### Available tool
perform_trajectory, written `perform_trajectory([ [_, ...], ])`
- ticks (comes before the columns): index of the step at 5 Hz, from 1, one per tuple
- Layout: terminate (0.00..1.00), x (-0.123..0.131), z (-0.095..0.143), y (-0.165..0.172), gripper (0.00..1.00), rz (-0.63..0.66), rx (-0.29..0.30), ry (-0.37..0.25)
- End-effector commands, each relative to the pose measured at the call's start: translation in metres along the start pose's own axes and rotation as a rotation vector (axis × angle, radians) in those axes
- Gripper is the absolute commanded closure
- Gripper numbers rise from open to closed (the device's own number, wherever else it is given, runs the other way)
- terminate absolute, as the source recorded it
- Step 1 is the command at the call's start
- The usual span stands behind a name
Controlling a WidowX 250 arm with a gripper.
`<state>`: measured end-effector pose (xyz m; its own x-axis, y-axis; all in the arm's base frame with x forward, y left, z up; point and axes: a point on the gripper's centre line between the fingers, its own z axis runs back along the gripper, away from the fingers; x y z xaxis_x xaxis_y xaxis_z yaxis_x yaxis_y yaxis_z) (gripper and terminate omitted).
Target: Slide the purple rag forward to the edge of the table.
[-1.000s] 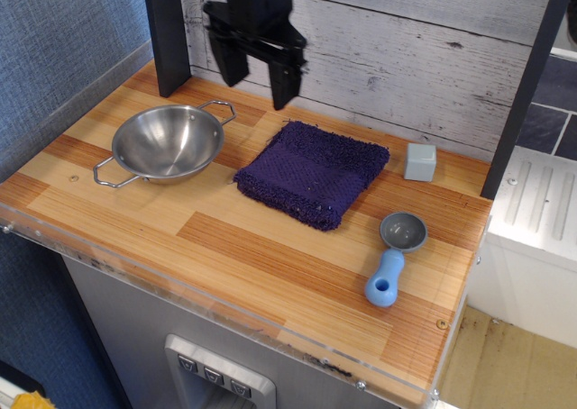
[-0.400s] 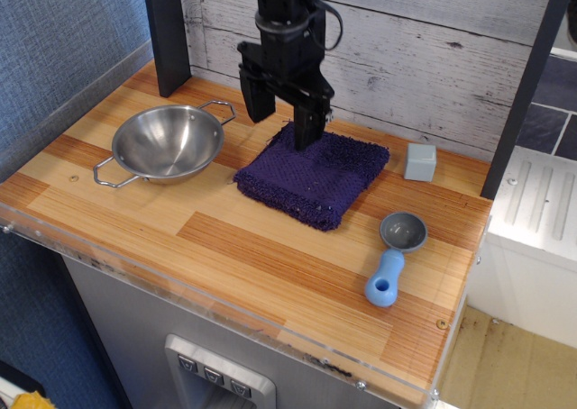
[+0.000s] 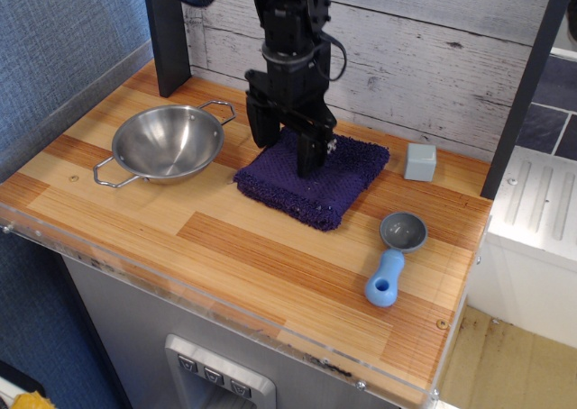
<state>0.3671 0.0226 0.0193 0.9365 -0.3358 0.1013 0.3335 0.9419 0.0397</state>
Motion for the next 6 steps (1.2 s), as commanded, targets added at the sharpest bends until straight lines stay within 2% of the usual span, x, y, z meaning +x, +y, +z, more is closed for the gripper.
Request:
perform_trajectory([
  [1,0.0,-0.003,-0.001,-0.002,0.0,-0.027,0.018,-0.021],
  [5,0.0,-0.05,-0.005,-0.006,0.0,0.007,0.049,0.008],
  [6,0.0,-0.072,-0.004,-0.007,0.0,0.027,0.047,0.011],
])
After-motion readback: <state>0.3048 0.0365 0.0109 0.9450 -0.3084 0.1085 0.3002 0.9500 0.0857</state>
